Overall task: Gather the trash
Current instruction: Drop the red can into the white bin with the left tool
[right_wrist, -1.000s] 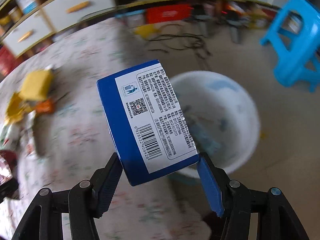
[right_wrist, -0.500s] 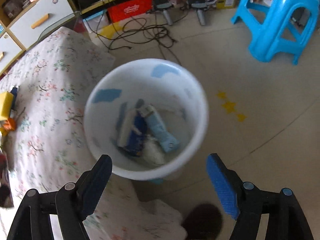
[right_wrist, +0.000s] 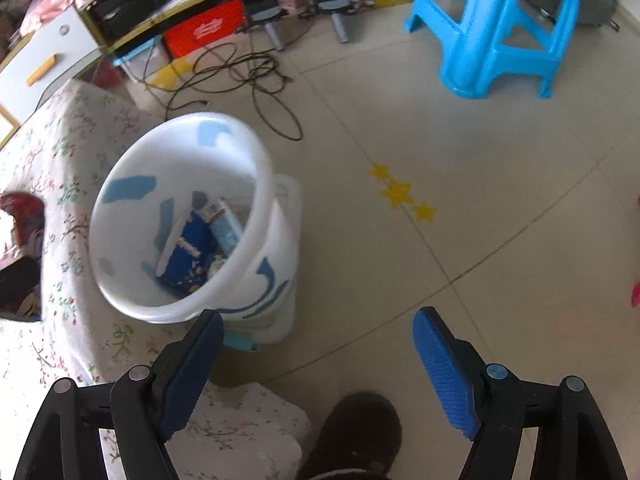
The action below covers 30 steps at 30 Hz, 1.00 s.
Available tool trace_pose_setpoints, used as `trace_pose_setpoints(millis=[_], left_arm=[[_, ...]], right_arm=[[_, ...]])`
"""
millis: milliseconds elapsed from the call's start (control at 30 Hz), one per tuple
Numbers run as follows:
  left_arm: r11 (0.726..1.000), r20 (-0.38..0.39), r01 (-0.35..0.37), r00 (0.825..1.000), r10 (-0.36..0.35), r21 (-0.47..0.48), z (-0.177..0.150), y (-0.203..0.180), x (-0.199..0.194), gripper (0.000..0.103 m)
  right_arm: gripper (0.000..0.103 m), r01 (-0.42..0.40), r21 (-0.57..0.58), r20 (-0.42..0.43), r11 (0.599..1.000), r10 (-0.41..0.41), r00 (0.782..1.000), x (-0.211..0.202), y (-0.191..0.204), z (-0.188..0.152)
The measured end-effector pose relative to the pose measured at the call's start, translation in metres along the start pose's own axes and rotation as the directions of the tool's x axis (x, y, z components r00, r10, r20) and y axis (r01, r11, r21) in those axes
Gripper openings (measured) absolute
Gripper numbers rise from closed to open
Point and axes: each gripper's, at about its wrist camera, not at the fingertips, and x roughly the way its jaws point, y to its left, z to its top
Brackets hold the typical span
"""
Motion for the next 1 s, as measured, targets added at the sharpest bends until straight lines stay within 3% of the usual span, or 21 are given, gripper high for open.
trace_pose_setpoints(millis=[167, 267, 567, 1000], left_arm=[[0.999, 0.044, 0.020, 0.999, -0.022, 0.048, 0.011, -0.014, 0.015, 0.067], [0.998, 0.067, -0.043, 0.997, 0.040, 0.055, 0.015, -0.015, 0.011, 0.087], [0.981, 0.101, -0.173, 0.981, 0.164, 0.085, -0.007, 0.008, -0.031, 0.094], [0.957, 0.124, -0.285, 0.953, 0.276, 0.053, -0.054, 0.069, -0.105, 0.102]], right_arm=[[0.081, -0.010, 0.027, 0.022, 1.000, 0.009, 1.000, -0.007, -0.007, 0.001], [0.081, -0.009, 0.030, 0.036, 1.000, 0.008, 0.999, -0.011, -0.006, 0.002], [0.081, -0.026, 0.025, 0.067, 0.999, 0.024, 0.997, -0.021, 0.004, 0.004], [0.082, -0.059, -0.051, 0.079, 0.997, 0.063, 0.995, -0.032, 0.064, -0.001]])
